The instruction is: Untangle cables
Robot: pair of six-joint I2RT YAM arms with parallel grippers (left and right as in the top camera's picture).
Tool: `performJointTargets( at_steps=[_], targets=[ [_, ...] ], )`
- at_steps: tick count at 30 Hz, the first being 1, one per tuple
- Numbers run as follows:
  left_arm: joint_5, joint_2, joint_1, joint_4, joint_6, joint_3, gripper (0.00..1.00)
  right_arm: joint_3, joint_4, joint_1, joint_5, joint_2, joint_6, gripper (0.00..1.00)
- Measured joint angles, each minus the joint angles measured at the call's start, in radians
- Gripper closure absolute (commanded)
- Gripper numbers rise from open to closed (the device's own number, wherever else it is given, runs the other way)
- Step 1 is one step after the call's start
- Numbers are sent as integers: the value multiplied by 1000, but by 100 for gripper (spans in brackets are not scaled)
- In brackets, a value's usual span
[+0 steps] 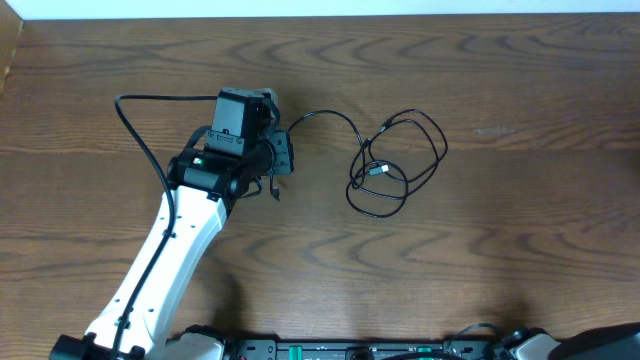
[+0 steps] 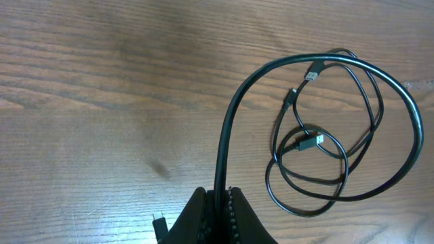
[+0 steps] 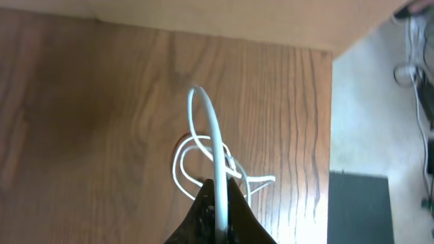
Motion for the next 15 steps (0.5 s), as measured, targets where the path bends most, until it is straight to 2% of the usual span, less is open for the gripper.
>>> performJointTargets(
  at_steps=[8,15],
  targets=[
    [40,0,0,5,0,-1,92,-9,27,-54,-1,183,48,99],
    [47,0,0,6,0,-1,92,-11,55,-107,-23,238,90,99]
  ],
)
